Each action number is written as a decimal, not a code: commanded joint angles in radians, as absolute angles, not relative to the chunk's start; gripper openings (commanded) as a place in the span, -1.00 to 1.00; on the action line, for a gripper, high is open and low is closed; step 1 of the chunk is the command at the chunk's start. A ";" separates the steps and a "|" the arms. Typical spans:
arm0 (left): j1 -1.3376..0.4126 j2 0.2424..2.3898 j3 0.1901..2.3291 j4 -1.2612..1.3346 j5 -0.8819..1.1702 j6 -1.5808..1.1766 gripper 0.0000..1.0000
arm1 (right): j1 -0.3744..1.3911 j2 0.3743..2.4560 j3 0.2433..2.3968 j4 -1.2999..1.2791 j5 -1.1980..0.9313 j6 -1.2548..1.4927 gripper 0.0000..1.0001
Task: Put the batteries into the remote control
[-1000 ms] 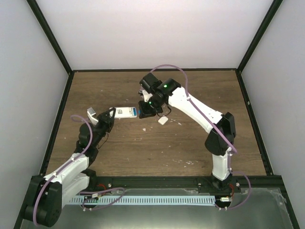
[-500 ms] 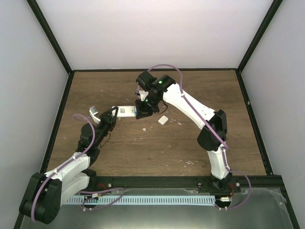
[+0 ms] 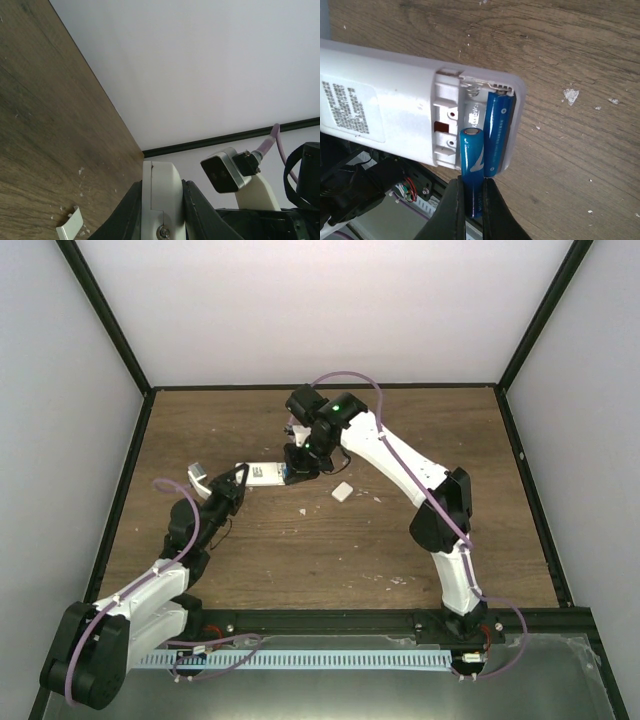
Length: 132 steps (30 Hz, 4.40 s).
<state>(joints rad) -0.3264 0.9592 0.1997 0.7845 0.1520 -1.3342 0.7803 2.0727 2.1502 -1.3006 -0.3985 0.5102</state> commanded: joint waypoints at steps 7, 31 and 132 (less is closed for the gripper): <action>-0.336 0.964 0.213 0.842 0.159 -1.329 -1.00 | 0.769 2.110 2.197 -1.321 -0.401 0.505 -0.99; -0.347 0.977 0.223 0.845 0.155 -1.343 -1.00 | 0.757 2.139 2.195 -1.332 -0.471 0.476 -0.97; -0.337 0.895 0.191 0.869 0.129 -1.716 -1.00 | 0.583 1.633 1.580 -0.645 -0.645 0.440 0.44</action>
<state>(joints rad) -0.3408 0.9195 0.2062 0.8421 0.1551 -1.5822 0.5896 1.6562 1.6825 -0.8333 -0.4850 0.3931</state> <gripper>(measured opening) 0.169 0.718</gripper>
